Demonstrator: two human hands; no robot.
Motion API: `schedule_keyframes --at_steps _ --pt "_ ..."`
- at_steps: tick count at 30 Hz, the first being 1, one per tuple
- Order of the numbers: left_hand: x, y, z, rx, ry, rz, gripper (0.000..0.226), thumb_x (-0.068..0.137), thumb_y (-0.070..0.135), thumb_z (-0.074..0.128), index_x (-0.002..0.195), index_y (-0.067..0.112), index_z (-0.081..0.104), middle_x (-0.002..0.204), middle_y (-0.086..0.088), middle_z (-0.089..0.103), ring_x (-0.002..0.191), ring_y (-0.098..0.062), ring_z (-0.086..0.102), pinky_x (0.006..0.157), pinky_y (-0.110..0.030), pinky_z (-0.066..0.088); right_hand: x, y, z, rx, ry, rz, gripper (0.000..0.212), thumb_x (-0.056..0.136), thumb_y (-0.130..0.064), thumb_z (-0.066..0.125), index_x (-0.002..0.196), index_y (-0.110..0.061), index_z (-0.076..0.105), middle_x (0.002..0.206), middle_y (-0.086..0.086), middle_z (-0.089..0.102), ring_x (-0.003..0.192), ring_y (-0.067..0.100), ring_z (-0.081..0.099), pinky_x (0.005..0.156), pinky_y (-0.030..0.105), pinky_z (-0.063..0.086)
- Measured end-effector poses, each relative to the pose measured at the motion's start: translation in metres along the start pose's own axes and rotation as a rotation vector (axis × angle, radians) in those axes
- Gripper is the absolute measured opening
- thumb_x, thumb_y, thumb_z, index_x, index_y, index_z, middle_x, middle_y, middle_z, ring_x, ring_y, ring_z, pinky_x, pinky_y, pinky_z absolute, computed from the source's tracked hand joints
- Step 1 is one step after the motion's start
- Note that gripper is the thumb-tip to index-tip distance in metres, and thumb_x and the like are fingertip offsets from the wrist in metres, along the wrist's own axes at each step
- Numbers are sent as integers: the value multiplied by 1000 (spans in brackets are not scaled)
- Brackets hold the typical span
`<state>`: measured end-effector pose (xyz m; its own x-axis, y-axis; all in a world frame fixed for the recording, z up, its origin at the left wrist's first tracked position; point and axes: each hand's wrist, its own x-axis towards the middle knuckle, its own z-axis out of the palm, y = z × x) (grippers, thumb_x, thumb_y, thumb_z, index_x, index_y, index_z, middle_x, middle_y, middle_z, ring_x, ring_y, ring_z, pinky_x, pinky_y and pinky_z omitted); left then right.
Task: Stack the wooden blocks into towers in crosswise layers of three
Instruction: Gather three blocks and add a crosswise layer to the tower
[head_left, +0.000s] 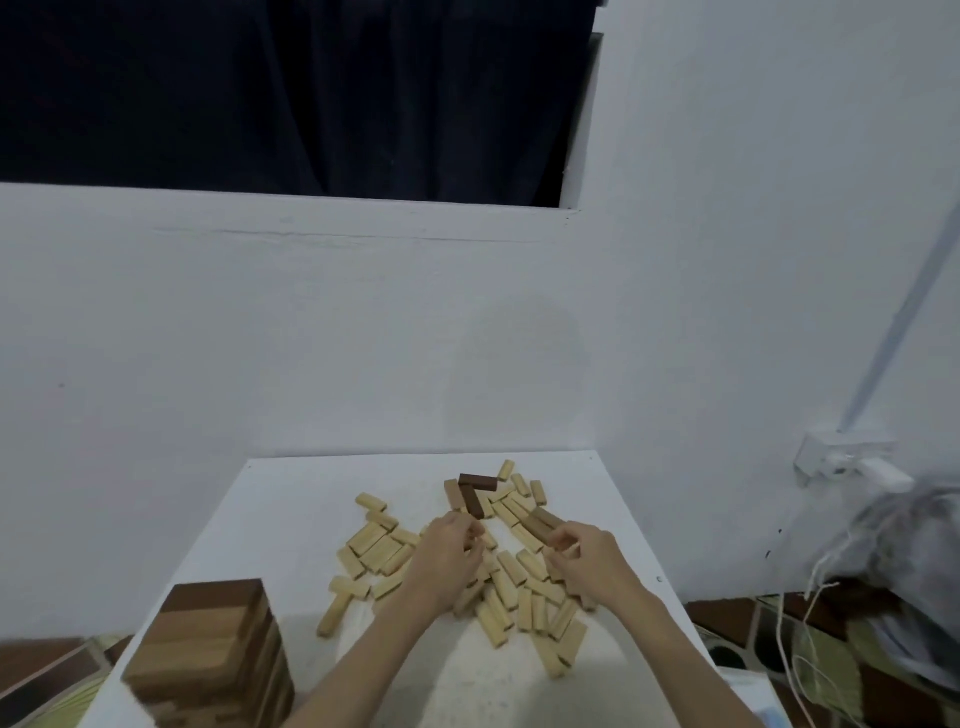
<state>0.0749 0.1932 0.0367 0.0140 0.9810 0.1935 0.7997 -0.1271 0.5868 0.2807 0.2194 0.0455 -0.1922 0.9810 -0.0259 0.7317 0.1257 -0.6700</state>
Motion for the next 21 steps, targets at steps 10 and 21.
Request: schedule_keyframes --at_steps 10,21 --pt "75 -30 39 199 -94 -290 51 91 31 57 130 7 36 124 -11 43 112 -26 46 91 -28 38 62 35 15 -15 86 86 16 86 -3 53 97 -11 62 91 2 61 84 16 59 76 30 53" --pt "74 -37 40 -179 4 -573 53 83 10 63 122 -4 30 106 -18 53 90 -27 55 70 -34 46 86 43 45 -245 41 37 22 88 -12 52 111 -13 53 107 3 51 100 18 51 84 29 47"
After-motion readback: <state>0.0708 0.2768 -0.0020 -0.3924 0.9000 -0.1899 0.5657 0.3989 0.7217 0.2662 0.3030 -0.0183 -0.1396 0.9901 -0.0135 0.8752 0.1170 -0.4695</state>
